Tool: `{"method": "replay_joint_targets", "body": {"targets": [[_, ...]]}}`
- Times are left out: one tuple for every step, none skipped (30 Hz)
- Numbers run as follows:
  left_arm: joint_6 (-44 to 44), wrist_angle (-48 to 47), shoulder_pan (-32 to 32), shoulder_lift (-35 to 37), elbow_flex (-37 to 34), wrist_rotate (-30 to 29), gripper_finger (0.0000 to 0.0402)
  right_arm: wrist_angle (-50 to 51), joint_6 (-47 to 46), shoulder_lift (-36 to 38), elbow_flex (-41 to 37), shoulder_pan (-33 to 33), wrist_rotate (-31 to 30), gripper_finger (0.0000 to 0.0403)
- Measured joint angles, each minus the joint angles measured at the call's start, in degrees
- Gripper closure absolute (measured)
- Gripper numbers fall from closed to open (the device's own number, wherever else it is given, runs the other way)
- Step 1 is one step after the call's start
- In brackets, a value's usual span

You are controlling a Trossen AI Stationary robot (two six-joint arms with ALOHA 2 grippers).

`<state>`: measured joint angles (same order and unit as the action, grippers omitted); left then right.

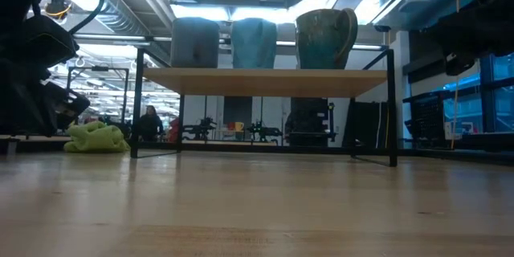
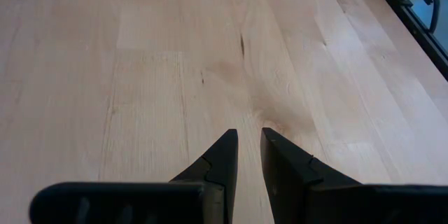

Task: Stack small to large cups/mugs on shelf
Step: Return to Home Position

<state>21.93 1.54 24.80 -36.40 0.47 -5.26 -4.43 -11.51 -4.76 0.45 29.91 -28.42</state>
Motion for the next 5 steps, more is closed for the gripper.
{"method": "replay_joint_targets", "body": {"targets": [[0.0, 0.0, 0.0, 0.0, 0.0, 0.0, 0.0343, 0.0, 0.0, 0.0, 0.0, 0.0, 0.0, 0.0287], [0.0, 0.0, 0.0, 0.0, 0.0, 0.0, 0.0343, 0.0, 0.0, 0.0, 0.0, 0.0, 0.0, 0.0287], [0.0, 0.0, 0.0, 0.0, 0.0, 0.0, 0.0343, 0.0, 0.0, 0.0, 0.0, 0.0, 0.0, 0.0287], [0.0, 0.0, 0.0, 0.0, 0.0, 0.0, 0.0343, 0.0, 0.0, 0.0, 0.0, 0.0, 0.0, 0.0287], [0.0, 0.0, 0.0, 0.0, 0.0, 0.0, 0.0343, 0.0, 0.0, 0.0, 0.0, 0.0, 0.0, 0.0287]]}}
